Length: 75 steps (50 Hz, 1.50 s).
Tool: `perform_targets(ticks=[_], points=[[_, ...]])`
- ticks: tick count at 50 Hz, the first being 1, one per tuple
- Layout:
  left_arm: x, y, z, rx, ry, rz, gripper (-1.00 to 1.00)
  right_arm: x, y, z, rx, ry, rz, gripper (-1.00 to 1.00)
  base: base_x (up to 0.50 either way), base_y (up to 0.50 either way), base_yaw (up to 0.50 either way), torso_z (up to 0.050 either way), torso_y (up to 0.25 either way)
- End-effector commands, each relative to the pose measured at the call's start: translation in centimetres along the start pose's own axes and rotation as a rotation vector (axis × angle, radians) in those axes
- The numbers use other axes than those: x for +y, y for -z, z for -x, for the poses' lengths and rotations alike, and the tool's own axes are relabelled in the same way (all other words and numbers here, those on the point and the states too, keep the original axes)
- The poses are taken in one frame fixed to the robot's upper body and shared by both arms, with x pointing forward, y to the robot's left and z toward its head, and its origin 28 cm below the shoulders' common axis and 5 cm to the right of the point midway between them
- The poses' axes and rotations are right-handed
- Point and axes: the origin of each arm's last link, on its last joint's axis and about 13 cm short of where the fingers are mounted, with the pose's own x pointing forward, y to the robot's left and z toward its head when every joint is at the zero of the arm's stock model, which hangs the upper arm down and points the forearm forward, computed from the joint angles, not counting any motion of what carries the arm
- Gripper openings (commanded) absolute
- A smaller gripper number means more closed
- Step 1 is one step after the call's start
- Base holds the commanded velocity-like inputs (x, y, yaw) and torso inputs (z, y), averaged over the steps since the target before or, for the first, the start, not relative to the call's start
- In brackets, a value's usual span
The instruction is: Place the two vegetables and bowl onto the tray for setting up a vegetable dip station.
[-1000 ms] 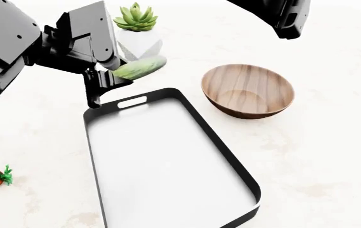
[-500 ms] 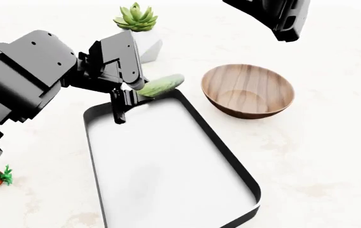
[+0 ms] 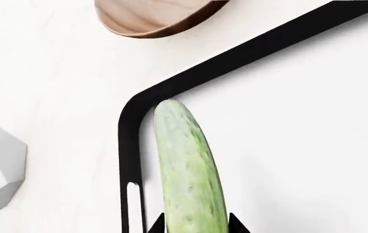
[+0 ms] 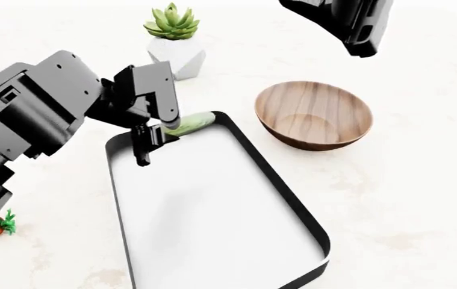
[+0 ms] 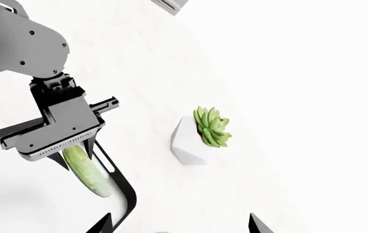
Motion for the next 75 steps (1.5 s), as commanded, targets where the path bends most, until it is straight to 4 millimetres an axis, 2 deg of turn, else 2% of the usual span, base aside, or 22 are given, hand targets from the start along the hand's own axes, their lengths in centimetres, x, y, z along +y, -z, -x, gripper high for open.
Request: perform_targets(ticks=[1, 29, 40, 51, 64, 75], points=[[0.1, 0.3, 0.4, 0.057, -0.014, 0.005, -1.00, 0.1, 0.2, -0.2, -0.002, 0.000, -0.007, 1.00, 0.00, 0.00, 0.00, 0.000, 0.000], [0.2, 1.3, 0.8, 0.107, -0.040, 0.009, -1.00, 0.4, 0.2, 0.0, 0.001, 0.003, -0.012, 1.00, 0.00, 0.00, 0.00, 0.000, 0.000], [0.7, 1.6, 0.1, 0.104, -0.055, 0.022, -1.00, 0.4, -0.1, 0.1, 0.005, 0.004, -0.011, 1.00, 0.00, 0.00, 0.00, 0.000, 0.000], [1.6, 2.9, -0.7, 0.133, -0.094, 0.070, -1.00, 0.6, 0.0, 0.2, 0.009, 0.006, -0.013, 1.00, 0.00, 0.00, 0.00, 0.000, 0.001], [1.1, 3.5, -2.3, 0.121, -0.053, 0.072, -1.00, 0.7, 0.0, 0.2, 0.017, 0.005, -0.015, 1.00, 0.00, 0.00, 0.00, 0.000, 0.000], [0.9, 4.1, -2.6, 0.134, -0.047, 0.079, -1.00, 0.9, 0.3, 0.1, 0.017, 0.004, -0.024, 1.00, 0.00, 0.00, 0.00, 0.000, 0.000]])
